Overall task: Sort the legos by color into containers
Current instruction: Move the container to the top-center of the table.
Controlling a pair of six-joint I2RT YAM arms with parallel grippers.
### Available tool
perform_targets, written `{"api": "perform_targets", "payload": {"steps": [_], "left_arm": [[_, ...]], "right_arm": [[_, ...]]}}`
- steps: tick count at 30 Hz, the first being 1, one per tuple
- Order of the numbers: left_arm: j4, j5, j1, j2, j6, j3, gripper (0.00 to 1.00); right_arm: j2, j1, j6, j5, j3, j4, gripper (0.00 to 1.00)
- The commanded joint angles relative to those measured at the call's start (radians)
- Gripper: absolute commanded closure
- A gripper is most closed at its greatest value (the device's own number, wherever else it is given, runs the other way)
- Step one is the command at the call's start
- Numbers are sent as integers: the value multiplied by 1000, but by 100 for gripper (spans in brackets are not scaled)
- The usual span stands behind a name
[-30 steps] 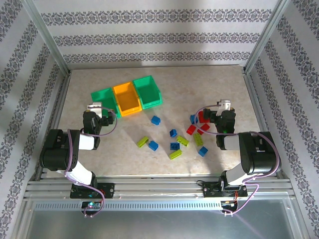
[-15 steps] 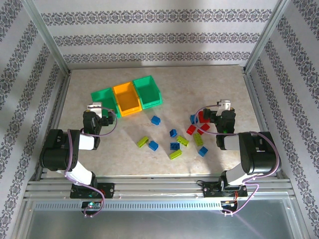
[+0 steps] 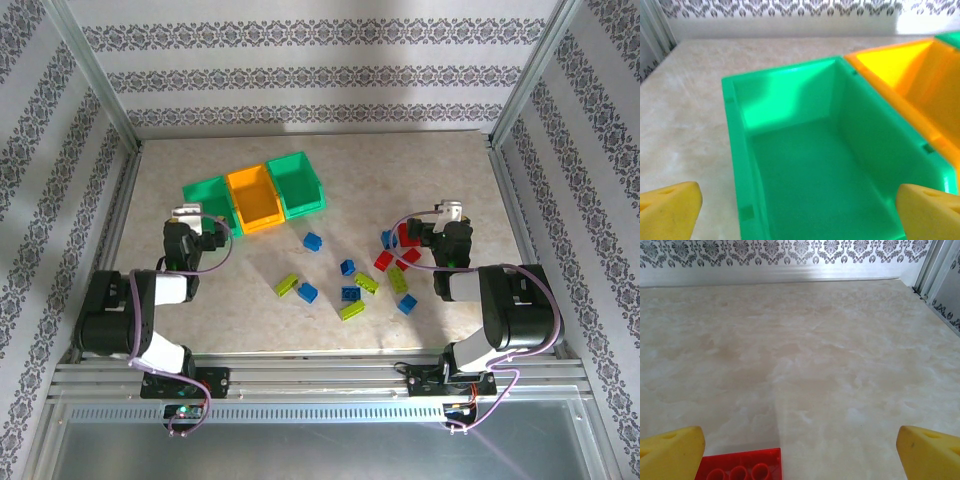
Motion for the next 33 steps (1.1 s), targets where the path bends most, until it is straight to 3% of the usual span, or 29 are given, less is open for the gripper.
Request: {"api": "perform_targets", "payload": {"steps": [1, 6, 11, 16, 22, 26, 33], "left_arm": [[-99, -22, -10, -80, -21, 22, 0], [-231, -48, -10, -194, -61, 62, 0], [-453, -38, -10, -257, -201, 176, 0], [-666, -14, -20, -220, -379, 312, 0], [-833, -32, -112, -80, -435, 461, 0], [-887, -78, -173, 27, -462, 530, 0], [-930, -102, -199, 146, -487, 598, 0]], "right_arm": [[-36, 10, -15, -13, 22, -25, 2], [-107, 16, -10, 14, 19, -80, 2], [-228, 58, -5, 189, 43, -223, 1], [-338, 125, 5, 384, 104, -428, 2], [-419, 212, 121, 541, 217, -773, 2], [-460, 247, 256, 537, 273, -983, 2], [-527, 296, 379, 492, 307, -1176, 2]]}}
